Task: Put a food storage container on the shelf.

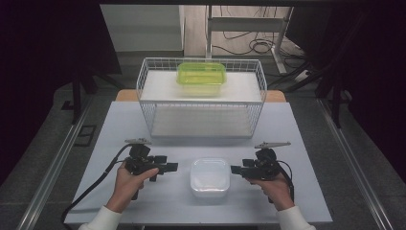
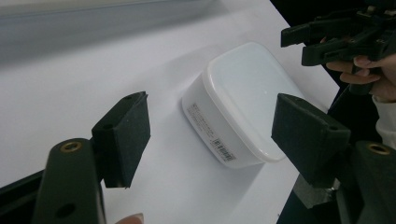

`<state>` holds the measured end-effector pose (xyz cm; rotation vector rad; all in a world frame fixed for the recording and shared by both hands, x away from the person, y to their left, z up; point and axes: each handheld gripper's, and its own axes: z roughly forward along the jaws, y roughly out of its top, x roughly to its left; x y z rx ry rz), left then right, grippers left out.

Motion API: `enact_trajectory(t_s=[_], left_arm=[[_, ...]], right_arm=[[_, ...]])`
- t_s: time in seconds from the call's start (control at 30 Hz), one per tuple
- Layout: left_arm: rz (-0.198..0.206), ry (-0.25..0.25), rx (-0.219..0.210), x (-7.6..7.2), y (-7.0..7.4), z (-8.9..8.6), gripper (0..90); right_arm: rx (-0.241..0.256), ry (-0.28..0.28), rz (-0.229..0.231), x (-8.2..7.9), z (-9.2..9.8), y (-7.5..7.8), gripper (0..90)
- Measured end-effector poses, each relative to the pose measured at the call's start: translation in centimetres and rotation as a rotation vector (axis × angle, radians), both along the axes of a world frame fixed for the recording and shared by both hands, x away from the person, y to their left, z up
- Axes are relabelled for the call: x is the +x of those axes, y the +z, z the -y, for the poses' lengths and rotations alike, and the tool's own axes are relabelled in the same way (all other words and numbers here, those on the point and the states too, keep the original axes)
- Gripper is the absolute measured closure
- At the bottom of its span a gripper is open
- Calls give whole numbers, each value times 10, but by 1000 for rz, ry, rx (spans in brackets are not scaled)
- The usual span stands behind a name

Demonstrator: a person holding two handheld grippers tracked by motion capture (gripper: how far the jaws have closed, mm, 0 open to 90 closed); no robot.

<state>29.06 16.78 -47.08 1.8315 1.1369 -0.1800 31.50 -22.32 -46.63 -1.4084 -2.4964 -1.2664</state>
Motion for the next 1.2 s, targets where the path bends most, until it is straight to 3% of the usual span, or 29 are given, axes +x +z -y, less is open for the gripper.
enact_trajectory(t_s=[0.3,0.4,0.63,0.83,1.0,1.2], left_arm=[[-63,-8,-52,9,-13,5,283],[-84,-32,-74,10,-19,9,315],[-127,-49,-111,14,-28,16,340],[-158,-46,-130,15,-32,18,355],[-182,-48,-141,13,-36,22,373],[-219,-48,-173,12,-44,28,444]], right_arm=[[55,-13,-31,2,7,-5,349],[85,-12,-43,4,7,-7,371],[101,-1,-67,4,3,-11,415],[115,22,-103,4,-1,-16,448],[155,17,-144,5,-1,-22,480],[184,19,-183,7,-2,-26,530]])
